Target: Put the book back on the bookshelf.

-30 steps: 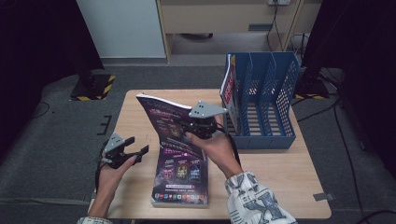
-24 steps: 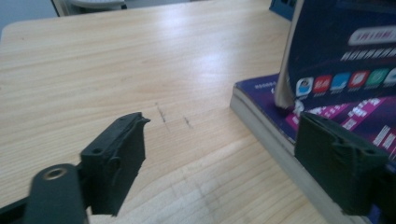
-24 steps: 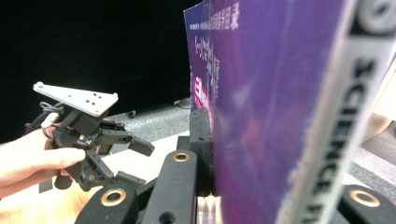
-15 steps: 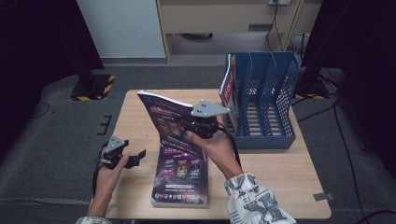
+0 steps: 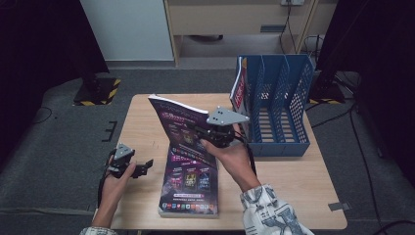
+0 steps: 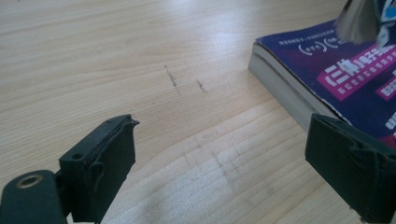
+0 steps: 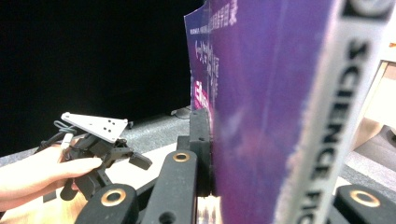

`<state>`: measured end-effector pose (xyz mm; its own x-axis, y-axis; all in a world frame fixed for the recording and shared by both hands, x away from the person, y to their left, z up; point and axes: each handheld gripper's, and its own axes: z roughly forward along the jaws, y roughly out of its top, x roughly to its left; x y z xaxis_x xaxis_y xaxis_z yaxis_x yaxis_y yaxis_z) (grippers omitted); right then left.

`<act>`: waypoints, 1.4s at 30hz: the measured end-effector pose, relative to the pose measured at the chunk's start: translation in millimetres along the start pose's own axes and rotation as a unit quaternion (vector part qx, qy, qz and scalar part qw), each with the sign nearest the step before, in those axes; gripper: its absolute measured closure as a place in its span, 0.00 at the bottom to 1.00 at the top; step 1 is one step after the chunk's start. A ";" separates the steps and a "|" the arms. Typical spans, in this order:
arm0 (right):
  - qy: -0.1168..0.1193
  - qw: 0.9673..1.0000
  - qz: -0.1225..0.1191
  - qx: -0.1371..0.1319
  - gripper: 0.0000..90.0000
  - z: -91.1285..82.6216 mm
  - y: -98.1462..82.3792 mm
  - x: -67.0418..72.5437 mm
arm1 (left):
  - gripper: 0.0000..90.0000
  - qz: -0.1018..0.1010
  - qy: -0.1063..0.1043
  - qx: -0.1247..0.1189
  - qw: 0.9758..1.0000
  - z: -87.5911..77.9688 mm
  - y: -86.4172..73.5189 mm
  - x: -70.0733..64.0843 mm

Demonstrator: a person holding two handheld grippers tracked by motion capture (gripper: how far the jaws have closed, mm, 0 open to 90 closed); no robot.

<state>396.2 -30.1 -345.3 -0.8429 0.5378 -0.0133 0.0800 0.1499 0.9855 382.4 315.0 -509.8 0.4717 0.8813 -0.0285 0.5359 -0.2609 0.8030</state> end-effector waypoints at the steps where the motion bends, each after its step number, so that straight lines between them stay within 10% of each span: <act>1: 0.000 1.000 0.000 0.000 0.92 -1.9 -0.3 0.0 | 0.09 0.001 0.000 0.006 1.000 1.5 -0.7 -0.4; 17: -0.015 1.000 0.011 -0.016 0.92 -37.7 -5.0 -1.7 | 0.07 0.008 0.010 0.060 0.998 17.7 -8.8 -5.5; 42: -0.030 0.999 0.023 -0.021 0.92 -67.1 -14.9 -9.9 | 0.06 0.002 0.022 0.078 0.997 24.8 -13.0 -4.8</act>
<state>367.7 -93.3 -348.5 -0.8052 0.5925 0.0236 0.0954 0.0902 0.9914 390.6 304.4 -534.9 0.4454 0.8953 0.0030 0.6377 -0.3196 0.7009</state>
